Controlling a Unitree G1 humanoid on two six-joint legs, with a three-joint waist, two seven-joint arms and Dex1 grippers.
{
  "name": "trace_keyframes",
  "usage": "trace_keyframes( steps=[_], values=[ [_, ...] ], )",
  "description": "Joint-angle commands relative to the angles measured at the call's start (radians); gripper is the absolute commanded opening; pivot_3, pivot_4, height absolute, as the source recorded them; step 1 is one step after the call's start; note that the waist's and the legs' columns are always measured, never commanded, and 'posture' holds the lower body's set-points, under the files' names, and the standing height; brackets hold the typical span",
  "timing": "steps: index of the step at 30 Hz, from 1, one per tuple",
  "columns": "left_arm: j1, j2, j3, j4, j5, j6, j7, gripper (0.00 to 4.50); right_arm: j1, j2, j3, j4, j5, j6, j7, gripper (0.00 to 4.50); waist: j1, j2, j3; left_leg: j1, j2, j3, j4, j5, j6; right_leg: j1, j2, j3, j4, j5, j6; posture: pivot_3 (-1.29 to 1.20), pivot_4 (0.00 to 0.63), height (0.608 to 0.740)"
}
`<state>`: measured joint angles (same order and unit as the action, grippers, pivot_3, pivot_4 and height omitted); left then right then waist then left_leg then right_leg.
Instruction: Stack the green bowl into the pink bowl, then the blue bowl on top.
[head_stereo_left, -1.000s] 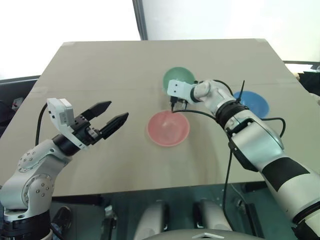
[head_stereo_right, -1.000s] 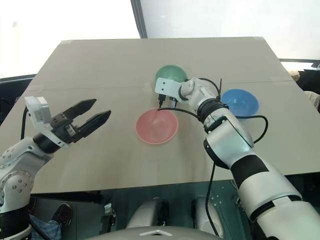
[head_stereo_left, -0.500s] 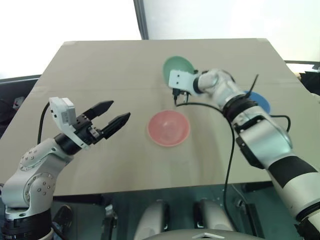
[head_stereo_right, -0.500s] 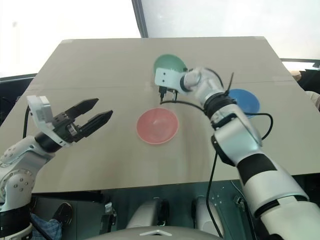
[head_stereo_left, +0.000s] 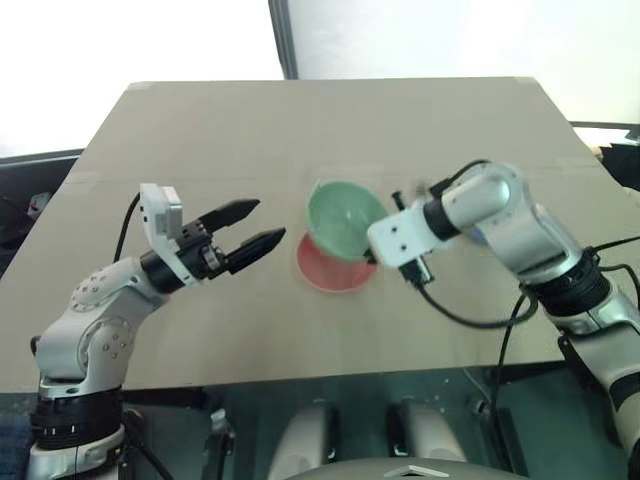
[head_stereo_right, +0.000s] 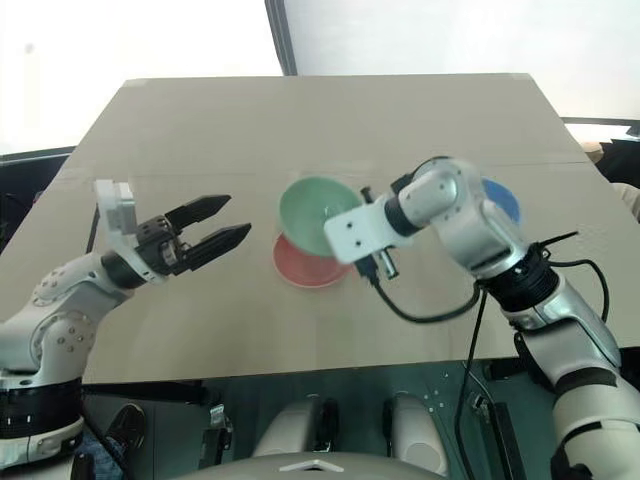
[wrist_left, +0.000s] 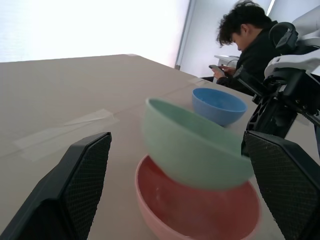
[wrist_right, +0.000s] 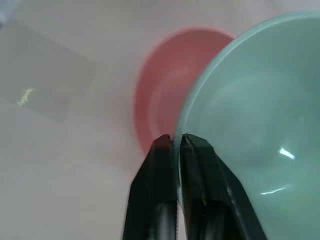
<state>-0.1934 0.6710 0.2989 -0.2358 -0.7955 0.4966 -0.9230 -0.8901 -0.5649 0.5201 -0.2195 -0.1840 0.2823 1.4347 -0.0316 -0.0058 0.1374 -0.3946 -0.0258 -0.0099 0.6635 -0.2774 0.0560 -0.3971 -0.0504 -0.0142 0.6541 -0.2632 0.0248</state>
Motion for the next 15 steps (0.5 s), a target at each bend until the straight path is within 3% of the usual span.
trace_keyframes(
  steps=[1,2,5,8,15],
  values=[
    [-0.043,0.017,-0.006,0.044,0.025,-0.031,-0.044,4.5,0.0,-0.021,0.003,-0.112,0.01,0.055,0.011,1.6,0.002,0.0,0.0,0.0,0.0,0.0,0.0,0.0,0.0,0.0,0.0,0.0,0.0,0.0,0.0,0.0,0.15,0.74],
    [-0.054,0.017,-0.009,0.057,0.031,-0.033,-0.054,4.5,-0.001,-0.018,0.002,-0.129,0.01,0.076,0.001,2.27,0.003,0.0,0.0,0.0,0.0,0.0,0.0,0.0,0.0,0.0,0.0,0.0,0.0,0.0,0.0,0.0,0.15,0.74],
    [-0.074,0.012,-0.021,0.076,0.039,-0.035,-0.073,4.5,-0.027,0.003,-0.025,-0.14,0.006,0.147,-0.048,3.41,0.007,0.0,0.0,0.0,0.0,0.0,0.0,0.0,0.0,0.0,0.0,0.0,-0.001,0.0,0.0,0.0,0.15,0.74],
    [-0.08,0.005,-0.032,0.073,0.043,-0.036,-0.08,4.5,-0.036,-0.029,-0.074,-0.156,0.035,0.218,-0.056,3.41,0.016,-0.001,0.0,0.0,0.0,0.0,0.0,0.0,0.0,0.0,0.0,0.0,-0.001,0.0,0.0,0.0,0.15,0.74],
    [-0.088,-0.016,-0.055,0.064,0.034,-0.033,-0.115,4.5,0.073,-0.258,-0.215,0.004,-0.024,0.242,-0.189,3.41,0.037,-0.002,-0.001,-0.001,-0.002,0.0,0.0,-0.001,0.002,0.001,-0.002,-0.001,-0.005,0.0,0.0,0.0,0.15,0.74]
  ],
)
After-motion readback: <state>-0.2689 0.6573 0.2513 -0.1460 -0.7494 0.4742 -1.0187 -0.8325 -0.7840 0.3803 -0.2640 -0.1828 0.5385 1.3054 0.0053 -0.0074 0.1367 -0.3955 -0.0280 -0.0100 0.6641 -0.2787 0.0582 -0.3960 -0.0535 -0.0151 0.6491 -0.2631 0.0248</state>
